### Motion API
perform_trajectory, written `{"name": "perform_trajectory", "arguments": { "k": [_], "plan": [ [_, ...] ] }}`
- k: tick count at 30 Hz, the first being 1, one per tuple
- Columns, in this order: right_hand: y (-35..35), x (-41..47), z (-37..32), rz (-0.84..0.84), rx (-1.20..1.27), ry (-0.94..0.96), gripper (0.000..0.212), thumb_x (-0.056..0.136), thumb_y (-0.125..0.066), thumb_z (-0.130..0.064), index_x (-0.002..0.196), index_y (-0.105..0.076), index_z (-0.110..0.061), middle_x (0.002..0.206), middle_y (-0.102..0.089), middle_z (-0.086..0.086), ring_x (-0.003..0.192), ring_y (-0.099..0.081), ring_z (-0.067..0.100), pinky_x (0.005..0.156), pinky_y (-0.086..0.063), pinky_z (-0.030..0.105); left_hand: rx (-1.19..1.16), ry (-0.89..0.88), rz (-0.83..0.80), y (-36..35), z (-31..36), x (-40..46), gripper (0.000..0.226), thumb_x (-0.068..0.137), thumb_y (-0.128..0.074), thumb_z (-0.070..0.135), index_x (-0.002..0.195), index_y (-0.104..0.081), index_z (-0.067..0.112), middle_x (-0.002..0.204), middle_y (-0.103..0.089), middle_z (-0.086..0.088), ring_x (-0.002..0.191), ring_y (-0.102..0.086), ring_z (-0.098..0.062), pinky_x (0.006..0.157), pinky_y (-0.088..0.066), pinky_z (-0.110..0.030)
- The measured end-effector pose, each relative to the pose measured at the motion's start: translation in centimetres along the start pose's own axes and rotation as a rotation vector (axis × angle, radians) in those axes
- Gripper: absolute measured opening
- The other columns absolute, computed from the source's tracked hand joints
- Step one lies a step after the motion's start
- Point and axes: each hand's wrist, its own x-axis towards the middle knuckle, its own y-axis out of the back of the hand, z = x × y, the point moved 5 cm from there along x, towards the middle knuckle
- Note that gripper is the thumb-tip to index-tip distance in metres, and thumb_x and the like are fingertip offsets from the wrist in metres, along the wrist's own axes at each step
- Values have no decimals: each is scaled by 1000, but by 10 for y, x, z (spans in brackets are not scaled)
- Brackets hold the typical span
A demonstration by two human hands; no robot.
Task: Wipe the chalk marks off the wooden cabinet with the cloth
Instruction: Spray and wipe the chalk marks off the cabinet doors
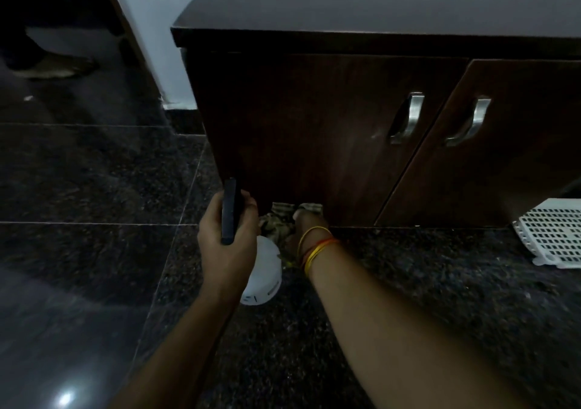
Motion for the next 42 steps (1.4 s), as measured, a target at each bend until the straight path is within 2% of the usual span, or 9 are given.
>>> {"name": "perform_trajectory", "arguments": {
  "k": [2, 5, 8, 14, 20, 26, 34, 38, 42],
  "plan": [
    [-15, -9, 0, -70, -69, 5, 39, 100, -32, -10, 138, -34, 0, 143, -40, 18, 126, -45, 32, 92, -41, 36, 16, -10, 24, 9, -1, 2, 14, 99, -54, 15, 86, -56, 10, 71, -43, -27, 60, -42, -33, 54, -38, -31],
    [-33, 5, 1, -47, -154, -19, 44, 86, -53, -12, 129, -47, -6, 130, -53, 15, 110, -56, 33, 85, -47, 35, 21, -12, 51, 20, -2, 6, 17, 100, -53, 12, 83, -54, 13, 68, -42, -20, 58, -41, -29, 53, -36, -29],
    [-53, -2, -10, -87, -70, 67, 42, 85, -51, -15, 126, -46, -8, 128, -53, 3, 109, -57, 30, 89, -49, 38, 22, -24, 77, 27, -1, 10, 28, 100, -52, 8, 77, -50, 24, 60, -41, 3, 51, -37, -11, 51, -33, -21],
    [-41, -29, -41, 79, 116, 364, 45, 88, -58, -8, 128, -40, -16, 113, -49, 3, 93, -53, 25, 83, -49, 37, 18, -36, 96, 31, 5, 14, 34, 98, -51, 4, 72, -47, 25, 53, -43, 10, 48, -36, -6, 49, -32, -16],
    [20, 1, -55, 313, 210, 515, 32, 75, -61, -16, 75, -42, -43, 100, -60, 19, 70, -64, 35, 58, -56, 54, -10, -26, 66, 21, 10, 12, 20, 100, -52, 11, 80, -53, 11, 62, -45, -6, 52, -41, -11, 50, -36, -19],
    [78, -8, -104, 451, 269, 611, 28, 80, -63, -20, 77, -42, -38, 83, -58, 2, 72, -63, 28, 65, -56, 50, -24, -30, 4, -6, 14, 6, 12, 100, -54, 15, 96, -58, 5, 70, -47, -21, 58, -47, -22, 51, -41, -24],
    [115, -46, -161, 603, 159, 1032, 36, 67, -45, -21, 89, -47, -50, 105, -64, 5, 90, -66, 27, 76, -56, 50, -71, -4, -72, -48, 22, -11, 6, 99, -54, 13, 99, -60, 10, 72, -52, -4, 63, -52, -16, 55, -45, -24],
    [114, -94, -182, 578, -96, 1390, 41, 83, -54, -8, 124, -48, -9, 122, -53, 14, 113, -53, 25, 100, -40, 24, -84, -10, -106, -61, 27, -17, 5, 99, -54, 12, 98, -59, 9, 71, -52, -1, 62, -52, -15, 56, -45, -28],
    [107, -101, -185, 512, -423, 1563, 36, 83, -58, 0, 118, -49, -1, 125, -47, 14, 114, -46, 16, 87, -20, -7, -92, -10, -118, -69, 29, -23, 9, 98, -55, 12, 92, -58, 17, 67, -52, 7, 61, -51, -13, 55, -45, -27]
  ]
}}
